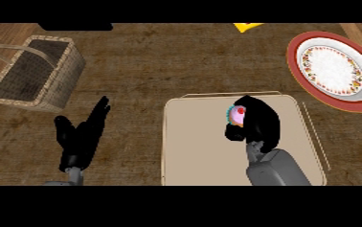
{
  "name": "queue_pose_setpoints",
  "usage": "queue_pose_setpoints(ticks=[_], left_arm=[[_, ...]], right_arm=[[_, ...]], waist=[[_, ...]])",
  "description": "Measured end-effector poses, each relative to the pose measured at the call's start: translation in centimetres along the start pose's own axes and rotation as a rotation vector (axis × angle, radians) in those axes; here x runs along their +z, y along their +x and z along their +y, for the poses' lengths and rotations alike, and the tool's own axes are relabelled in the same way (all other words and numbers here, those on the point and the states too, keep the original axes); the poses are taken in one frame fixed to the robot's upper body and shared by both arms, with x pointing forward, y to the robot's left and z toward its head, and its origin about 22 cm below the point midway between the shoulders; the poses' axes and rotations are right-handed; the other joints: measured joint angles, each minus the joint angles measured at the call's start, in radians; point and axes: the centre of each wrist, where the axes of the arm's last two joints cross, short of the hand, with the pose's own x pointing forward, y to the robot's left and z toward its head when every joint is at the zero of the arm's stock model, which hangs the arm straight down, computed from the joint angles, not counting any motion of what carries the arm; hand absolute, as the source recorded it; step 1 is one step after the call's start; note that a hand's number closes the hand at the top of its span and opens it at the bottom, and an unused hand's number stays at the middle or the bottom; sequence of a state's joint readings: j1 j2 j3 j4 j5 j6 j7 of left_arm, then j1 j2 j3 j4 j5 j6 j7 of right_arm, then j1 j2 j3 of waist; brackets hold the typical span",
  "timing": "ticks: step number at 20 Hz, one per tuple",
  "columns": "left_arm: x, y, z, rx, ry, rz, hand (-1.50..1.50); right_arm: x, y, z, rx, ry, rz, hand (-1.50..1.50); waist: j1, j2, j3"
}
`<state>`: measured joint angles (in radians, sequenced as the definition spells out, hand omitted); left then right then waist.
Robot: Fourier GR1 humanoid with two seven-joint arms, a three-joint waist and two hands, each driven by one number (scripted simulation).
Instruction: Pick the cupcake from the tray and place it in the plate
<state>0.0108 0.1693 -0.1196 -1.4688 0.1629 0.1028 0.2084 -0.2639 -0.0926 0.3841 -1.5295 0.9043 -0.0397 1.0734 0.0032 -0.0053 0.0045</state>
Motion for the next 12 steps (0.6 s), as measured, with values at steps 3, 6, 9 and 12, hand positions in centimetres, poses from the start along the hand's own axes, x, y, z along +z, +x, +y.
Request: queue_pose_setpoints(ticks=[3, 6, 9, 12], left_arm=[[-0.1, -0.1, 0.0, 0.004, -0.004, -0.007, 0.00], [-0.1, 0.1, 0.1, 0.004, -0.004, -0.002, 0.00], [-0.2, -0.4, 0.1, -0.004, -0.012, -0.017, 0.00], [-0.4, -0.1, -0.9, -0.011, -0.013, -0.022, 0.00]], right_arm=[[-0.2, 0.1, 0.0, 0.026, -0.018, -0.006, 1.50], [-0.3, 0.1, -0.5, 0.046, -0.036, -0.011, 1.50], [-0.2, 0.7, -0.5, 0.060, -0.105, -0.039, 1.50], [-1.9, 2.8, -0.8, 0.044, -0.192, -0.036, 1.50]], waist=[[-0.001, -0.002, 0.000], [-0.001, -0.001, 0.000], [-0.001, -0.001, 0.002], [0.010, 0.004, 0.002]])
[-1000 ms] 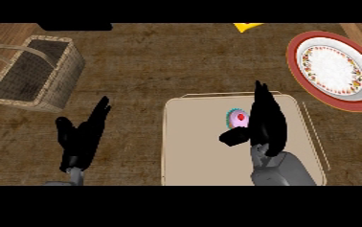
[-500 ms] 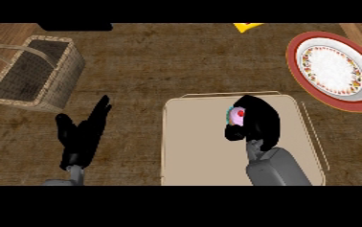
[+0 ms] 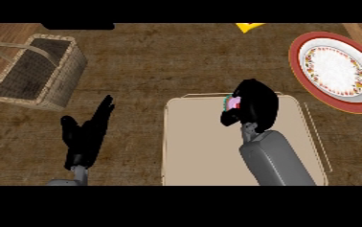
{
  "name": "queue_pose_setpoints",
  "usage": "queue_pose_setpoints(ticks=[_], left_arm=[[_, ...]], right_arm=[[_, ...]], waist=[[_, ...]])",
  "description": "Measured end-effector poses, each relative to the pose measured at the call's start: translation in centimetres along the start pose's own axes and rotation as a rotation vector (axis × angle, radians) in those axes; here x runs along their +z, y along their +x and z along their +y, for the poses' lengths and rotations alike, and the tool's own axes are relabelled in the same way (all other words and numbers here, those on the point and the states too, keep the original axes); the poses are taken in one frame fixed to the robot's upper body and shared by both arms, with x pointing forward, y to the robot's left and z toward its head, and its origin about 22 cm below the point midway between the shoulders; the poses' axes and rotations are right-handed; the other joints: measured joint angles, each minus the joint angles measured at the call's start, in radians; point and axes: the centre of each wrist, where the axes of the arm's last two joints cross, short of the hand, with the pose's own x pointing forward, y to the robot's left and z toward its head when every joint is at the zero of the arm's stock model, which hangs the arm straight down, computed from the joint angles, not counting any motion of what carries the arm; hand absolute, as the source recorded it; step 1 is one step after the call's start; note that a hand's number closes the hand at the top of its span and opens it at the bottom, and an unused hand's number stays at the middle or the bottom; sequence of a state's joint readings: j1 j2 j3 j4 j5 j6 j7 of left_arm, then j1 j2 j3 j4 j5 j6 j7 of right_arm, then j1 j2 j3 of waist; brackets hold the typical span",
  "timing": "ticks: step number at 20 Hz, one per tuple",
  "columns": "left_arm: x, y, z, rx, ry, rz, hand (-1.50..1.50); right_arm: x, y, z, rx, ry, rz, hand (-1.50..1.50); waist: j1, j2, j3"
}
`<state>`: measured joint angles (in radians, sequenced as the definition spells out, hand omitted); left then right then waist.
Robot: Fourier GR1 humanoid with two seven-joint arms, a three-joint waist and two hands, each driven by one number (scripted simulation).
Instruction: Pick the cupcake from the tray and place it in the plate
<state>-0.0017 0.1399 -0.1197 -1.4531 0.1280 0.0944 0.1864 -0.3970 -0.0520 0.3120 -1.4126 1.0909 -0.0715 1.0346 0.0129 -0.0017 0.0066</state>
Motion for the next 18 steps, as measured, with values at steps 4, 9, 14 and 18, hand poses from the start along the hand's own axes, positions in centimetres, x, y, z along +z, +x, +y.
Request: queue_pose_setpoints(ticks=[4, 9, 14, 18], left_arm=[[-0.1, 0.4, -0.1, -0.012, -0.029, -0.024, 0.00], [-0.5, 0.7, -0.6, -0.013, -0.046, -0.036, 0.00], [-0.5, 0.7, -0.9, -0.011, -0.046, -0.032, 0.00], [-0.4, 0.7, -1.0, -0.010, -0.032, -0.026, 0.00]], right_arm=[[-2.8, 3.7, -1.2, -0.025, -0.123, 0.027, 1.50], [-5.8, 6.5, -3.5, -0.048, -0.348, 0.031, 1.50], [-7.2, 8.3, -5.5, -0.121, -0.519, 0.047, 1.50], [-8.8, 7.5, -6.1, -0.195, -0.625, 0.085, 1.50]], waist=[[0.039, 0.013, -0.001], [0.056, 0.022, -0.001], [0.053, 0.021, -0.001], [0.041, 0.018, -0.001]])
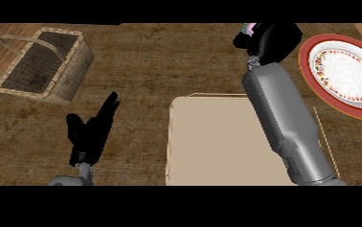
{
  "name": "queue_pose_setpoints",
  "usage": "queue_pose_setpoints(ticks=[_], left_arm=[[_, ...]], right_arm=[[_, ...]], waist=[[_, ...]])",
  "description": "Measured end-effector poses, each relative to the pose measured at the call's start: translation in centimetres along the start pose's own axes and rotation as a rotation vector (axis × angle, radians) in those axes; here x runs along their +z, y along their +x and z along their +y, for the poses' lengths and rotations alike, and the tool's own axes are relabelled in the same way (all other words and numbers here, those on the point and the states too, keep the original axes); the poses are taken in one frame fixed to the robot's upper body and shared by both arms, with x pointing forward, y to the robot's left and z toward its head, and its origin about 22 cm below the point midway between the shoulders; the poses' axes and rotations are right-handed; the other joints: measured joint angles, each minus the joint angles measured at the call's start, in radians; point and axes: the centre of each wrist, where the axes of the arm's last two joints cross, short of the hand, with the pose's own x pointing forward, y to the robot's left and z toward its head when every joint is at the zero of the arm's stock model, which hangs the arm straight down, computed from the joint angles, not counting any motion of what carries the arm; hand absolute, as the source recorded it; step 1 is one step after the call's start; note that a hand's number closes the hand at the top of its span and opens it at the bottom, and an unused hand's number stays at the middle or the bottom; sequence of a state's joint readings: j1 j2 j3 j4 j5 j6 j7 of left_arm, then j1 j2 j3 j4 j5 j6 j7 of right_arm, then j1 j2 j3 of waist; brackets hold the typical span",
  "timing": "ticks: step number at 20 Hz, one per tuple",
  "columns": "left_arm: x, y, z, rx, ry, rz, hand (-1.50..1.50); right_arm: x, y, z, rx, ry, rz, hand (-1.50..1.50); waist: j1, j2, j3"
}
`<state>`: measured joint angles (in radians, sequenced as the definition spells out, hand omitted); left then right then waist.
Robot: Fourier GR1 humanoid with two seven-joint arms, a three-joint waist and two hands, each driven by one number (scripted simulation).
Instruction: Pick the cupcake from the tray and place it in the plate
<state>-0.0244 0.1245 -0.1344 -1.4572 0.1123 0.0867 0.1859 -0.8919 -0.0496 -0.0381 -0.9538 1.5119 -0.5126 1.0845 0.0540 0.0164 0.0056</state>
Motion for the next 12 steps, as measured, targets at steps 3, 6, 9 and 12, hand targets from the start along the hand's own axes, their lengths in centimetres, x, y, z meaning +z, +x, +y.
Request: queue_pose_setpoints(ticks=[3, 6, 9, 12], left_arm=[[0.0, 0.0, 0.0, 0.007, 0.007, 0.009, 0.00], [0.2, -0.2, 0.3, 0.010, 0.013, 0.010, 0.00], [0.4, -0.4, 0.6, 0.013, 0.021, 0.011, 0.00], [0.3, -0.2, 0.8, 0.016, 0.022, 0.022, 0.00]], right_arm=[[-1.3, -1.2, 0.3, -0.051, -0.065, 0.039, 1.50], [-2.3, -2.6, 0.7, -0.121, -0.131, 0.070, 1.50], [-3.4, -4.8, 1.5, -0.133, -0.191, 0.119, 1.50], [-5.1, -7.9, 2.2, -0.111, -0.245, 0.170, 1.50]], waist=[[-0.010, -0.001, 0.001], [-0.016, -0.004, 0.001], [-0.021, -0.006, 0.002], [-0.028, -0.008, 0.001]])
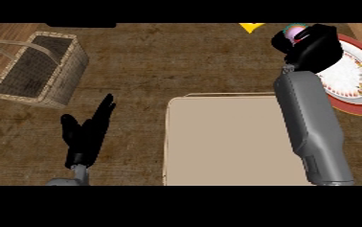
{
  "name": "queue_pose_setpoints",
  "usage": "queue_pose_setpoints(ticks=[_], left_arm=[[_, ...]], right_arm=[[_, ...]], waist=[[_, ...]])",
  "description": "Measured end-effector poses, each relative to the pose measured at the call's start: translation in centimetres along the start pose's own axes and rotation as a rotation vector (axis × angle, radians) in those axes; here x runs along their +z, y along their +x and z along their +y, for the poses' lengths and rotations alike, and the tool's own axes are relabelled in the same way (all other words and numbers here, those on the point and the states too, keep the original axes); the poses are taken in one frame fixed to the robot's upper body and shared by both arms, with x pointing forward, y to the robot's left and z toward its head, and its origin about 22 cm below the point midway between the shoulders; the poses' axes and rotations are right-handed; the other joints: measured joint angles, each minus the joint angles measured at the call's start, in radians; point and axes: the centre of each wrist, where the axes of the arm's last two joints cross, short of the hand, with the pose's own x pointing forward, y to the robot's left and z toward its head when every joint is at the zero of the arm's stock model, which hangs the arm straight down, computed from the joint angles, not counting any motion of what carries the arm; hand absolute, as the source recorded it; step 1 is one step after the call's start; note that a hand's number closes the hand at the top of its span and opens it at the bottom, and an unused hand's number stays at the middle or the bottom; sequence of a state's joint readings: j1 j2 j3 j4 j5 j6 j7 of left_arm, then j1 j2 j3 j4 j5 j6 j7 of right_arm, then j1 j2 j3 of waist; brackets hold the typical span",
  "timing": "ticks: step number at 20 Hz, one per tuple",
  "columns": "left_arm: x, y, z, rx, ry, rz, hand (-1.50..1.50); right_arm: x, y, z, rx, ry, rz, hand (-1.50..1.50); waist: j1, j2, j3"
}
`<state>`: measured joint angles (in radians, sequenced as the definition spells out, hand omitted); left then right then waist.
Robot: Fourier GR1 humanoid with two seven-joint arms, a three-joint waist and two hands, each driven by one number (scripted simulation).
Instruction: Pick the cupcake from the tray and place it in the plate
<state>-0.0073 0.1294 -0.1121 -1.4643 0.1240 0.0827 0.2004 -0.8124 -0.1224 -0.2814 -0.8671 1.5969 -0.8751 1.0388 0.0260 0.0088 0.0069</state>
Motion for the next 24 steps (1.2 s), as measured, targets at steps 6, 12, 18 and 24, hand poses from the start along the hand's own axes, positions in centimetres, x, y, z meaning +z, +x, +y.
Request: queue_pose_setpoints(ticks=[6, 12, 18, 24], left_arm=[[0.2, -0.1, 0.1, -0.002, 0.001, -0.004, 0.00], [0.3, 0.1, 0.3, -0.004, 0.000, 0.002, 0.00], [-0.3, 0.2, -0.1, 0.002, -0.009, 0.007, 0.00], [-0.2, 0.2, 0.0, -0.006, -0.013, -0.004, 0.00]], right_arm=[[-5.1, -4.9, 0.5, 0.039, -0.114, 0.069, 1.50], [-9.5, -9.3, 0.2, 0.040, -0.167, 0.109, 1.50], [-12.3, -12.5, -0.5, 0.036, -0.188, 0.168, 1.50], [-13.6, -15.7, -0.9, 0.145, 0.008, 0.326, -1.50]], waist=[[-0.001, -0.002, 0.001], [0.002, -0.001, 0.001], [0.006, 0.001, 0.003], [0.013, 0.006, 0.005]])
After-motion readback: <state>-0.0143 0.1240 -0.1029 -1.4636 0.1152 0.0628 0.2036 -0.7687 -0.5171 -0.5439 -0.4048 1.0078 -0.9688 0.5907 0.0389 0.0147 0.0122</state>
